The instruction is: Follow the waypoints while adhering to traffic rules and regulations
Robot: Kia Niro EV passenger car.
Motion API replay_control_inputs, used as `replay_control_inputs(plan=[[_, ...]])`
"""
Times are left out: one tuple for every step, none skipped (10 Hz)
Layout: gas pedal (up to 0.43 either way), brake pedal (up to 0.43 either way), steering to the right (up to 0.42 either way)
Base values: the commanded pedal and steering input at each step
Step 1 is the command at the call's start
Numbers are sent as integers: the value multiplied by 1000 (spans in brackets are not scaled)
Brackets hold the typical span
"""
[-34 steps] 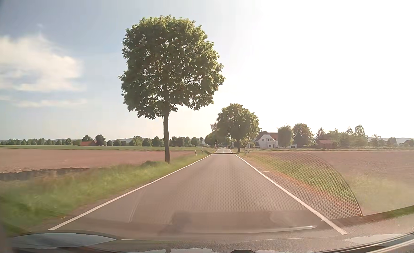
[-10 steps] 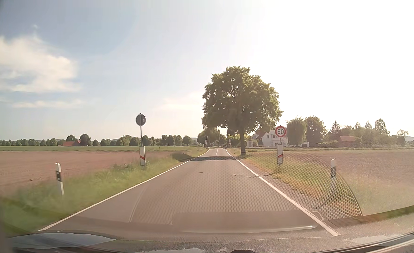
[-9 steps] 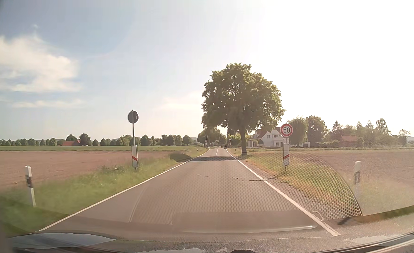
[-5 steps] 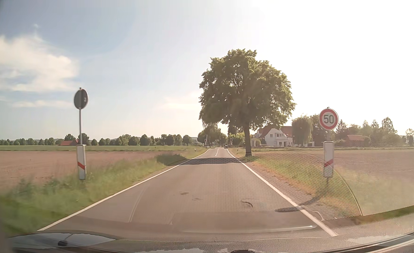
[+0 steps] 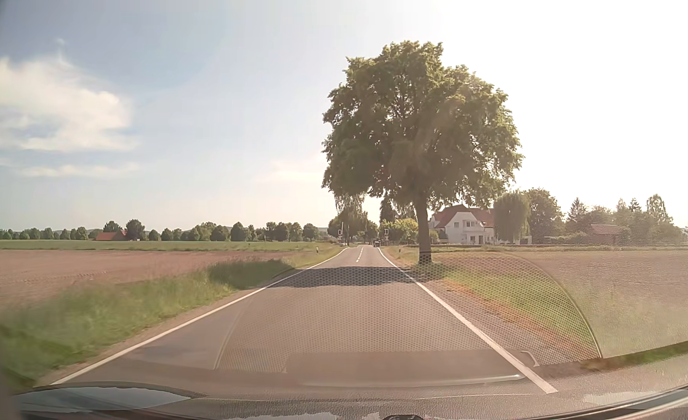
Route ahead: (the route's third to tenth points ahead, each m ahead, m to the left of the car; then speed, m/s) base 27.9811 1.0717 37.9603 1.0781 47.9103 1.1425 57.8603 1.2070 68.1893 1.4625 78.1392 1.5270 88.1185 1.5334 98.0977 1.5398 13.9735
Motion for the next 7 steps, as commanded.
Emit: replay_control_inputs(plan=[[118,0,0],[118,0,0],[118,0,0],[118,0,0],[118,0,0],[118,0,0],[118,0,0]])
